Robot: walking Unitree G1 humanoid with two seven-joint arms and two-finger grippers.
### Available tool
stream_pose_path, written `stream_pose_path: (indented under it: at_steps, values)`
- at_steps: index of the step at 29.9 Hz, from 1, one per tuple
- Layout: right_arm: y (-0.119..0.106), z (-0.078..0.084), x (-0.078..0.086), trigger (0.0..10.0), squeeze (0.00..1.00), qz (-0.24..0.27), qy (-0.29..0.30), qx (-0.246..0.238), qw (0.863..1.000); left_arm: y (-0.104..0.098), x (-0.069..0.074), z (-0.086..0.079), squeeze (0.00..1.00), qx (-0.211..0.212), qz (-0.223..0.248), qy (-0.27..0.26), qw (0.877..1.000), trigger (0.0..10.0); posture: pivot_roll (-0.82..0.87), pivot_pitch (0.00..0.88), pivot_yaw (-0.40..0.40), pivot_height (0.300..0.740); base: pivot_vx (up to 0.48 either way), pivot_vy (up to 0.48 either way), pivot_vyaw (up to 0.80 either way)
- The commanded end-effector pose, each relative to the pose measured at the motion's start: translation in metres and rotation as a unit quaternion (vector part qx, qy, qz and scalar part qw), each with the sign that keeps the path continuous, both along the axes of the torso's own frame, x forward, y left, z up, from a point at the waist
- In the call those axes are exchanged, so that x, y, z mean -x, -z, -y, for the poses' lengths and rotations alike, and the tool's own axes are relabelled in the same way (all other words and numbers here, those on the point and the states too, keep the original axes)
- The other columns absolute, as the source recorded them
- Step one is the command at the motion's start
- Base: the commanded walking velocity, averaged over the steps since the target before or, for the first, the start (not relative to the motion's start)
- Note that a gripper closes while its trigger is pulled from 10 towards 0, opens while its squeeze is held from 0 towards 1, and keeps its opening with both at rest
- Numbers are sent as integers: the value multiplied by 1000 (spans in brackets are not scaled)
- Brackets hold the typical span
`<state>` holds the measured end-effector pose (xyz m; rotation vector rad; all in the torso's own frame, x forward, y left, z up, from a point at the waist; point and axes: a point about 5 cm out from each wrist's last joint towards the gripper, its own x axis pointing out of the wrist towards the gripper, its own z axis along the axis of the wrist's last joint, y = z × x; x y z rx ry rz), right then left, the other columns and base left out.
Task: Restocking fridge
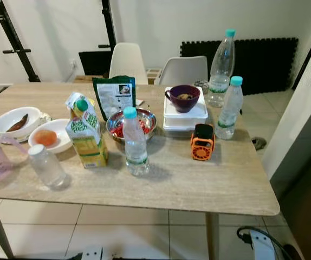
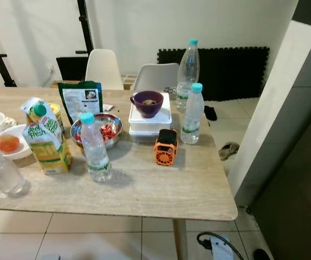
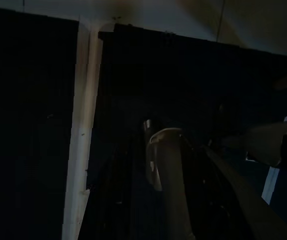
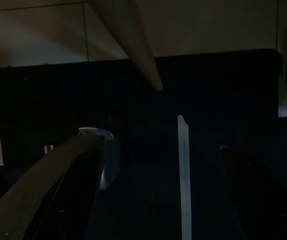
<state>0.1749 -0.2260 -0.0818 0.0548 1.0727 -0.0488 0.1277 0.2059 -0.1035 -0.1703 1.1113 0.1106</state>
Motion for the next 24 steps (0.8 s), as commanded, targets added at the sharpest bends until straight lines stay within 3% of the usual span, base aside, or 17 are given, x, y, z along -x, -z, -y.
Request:
stream_pose_path:
  at_steps: [1,5,7,8,10,11,14,15,16,17,18,20,22,23,24]
  values:
    - [2,-1,3,10000,0,-7,1,-1,1000,-1,3,-12,0,-10,4,-29,1000,10000,-5,0,11,740,0,0,0]
    - [2,-1,4,10000,0,-8,2,-2,1000,-4,2,-24,0,-11,21,-94,995,10000,-6,0,13,740,0,0,0]
    - [2,-1,5,10000,0,-9,3,-3,1000,-10,-3,-40,0,-18,52,-164,985,10000,-10,0,19,740,0,0,0]
    - [2,-1,5,10000,0,-9,3,-3,1000,-10,-3,-40,0,-18,52,-164,985,10000,-10,0,19,740,0,0,0]
    - [3,-1,5,10000,0,-10,3,-3,1000,-21,-9,-66,0,-34,96,-268,958,10000,-10,0,19,740,0,0,0]
    - [3,-1,5,10000,0,-10,3,-3,1000,-21,-9,-66,0,-34,96,-268,958,10000,-10,0,19,740,0,0,0]
    - [3,-1,6,10000,0,-12,-1,-3,1000,-39,-6,-111,0,-73,139,-401,903,10000,-9,0,16,740,0,0,0]
    - [3,0,7,10000,0,-14,-2,0,1000,-47,-2,-128,0,-91,149,-444,879,10000,-12,0,17,740,0,0,0]
    - [3,0,7,10000,0,-14,-2,0,1000,-47,-2,-128,0,-91,149,-444,879,10000,-12,0,17,740,0,0,0]
    - [3,0,7,10000,0,-15,-2,1,1000,-52,1,-138,0,-102,155,-471,862,10000,-12,0,17,740,0,0,0]
    - [3,0,7,10000,0,-15,-3,2,1000,-66,-2,-158,0,-120,184,-508,833,10000,-12,0,17,740,0,0,0]
    - [3,0,7,10000,0,-15,-3,2,1000,-66,-2,-158,0,-120,184,-508,833,10000,-12,0,17,740,0,0,0]
    - [3,1,7,10000,0,-16,-5,2,1000,-109,-18,-200,0,-159,270,-550,774,10000,-12,0,20,740,0,0,0]
    - [3,1,7,10000,0,-16,-5,2,1000,-109,-18,-200,0,-159,270,-550,774,10000,-12,0,20,740,0,0,0]
    - [3,1,7,10000,0,-16,-5,2,1000,-136,-29,-219,0,-171,323,-559,744,10000,-12,0,20,740,0,0,0]
